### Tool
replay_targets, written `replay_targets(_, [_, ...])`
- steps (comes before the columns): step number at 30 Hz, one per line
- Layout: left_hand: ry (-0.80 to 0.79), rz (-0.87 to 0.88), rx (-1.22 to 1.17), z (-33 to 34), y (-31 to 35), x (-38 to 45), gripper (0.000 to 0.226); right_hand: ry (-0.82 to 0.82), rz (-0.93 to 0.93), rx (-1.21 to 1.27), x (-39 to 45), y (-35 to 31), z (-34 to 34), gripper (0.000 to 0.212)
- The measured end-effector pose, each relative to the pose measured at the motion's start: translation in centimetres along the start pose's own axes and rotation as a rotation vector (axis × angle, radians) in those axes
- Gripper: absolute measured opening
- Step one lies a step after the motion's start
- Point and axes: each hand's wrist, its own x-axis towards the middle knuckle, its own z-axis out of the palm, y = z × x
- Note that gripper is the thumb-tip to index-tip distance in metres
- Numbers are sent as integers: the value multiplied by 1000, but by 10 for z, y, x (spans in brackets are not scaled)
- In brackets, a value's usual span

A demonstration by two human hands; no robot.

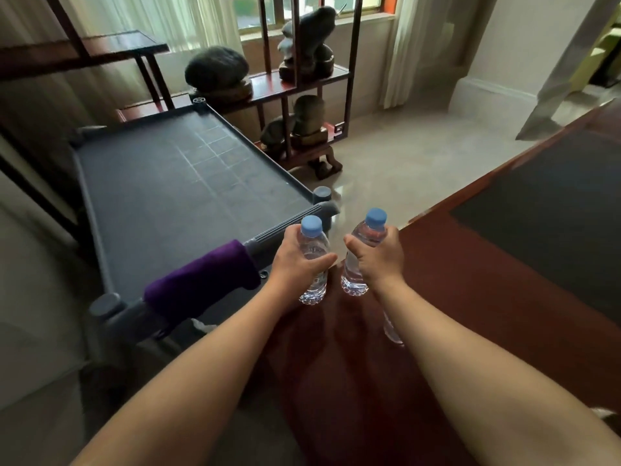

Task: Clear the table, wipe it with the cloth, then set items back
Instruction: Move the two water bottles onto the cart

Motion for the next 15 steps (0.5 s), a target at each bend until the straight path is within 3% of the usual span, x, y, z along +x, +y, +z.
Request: replay_targets(15, [9, -111, -20, -12, -40, -35, 65, -103, 52, -32, -17, 18, 33, 53])
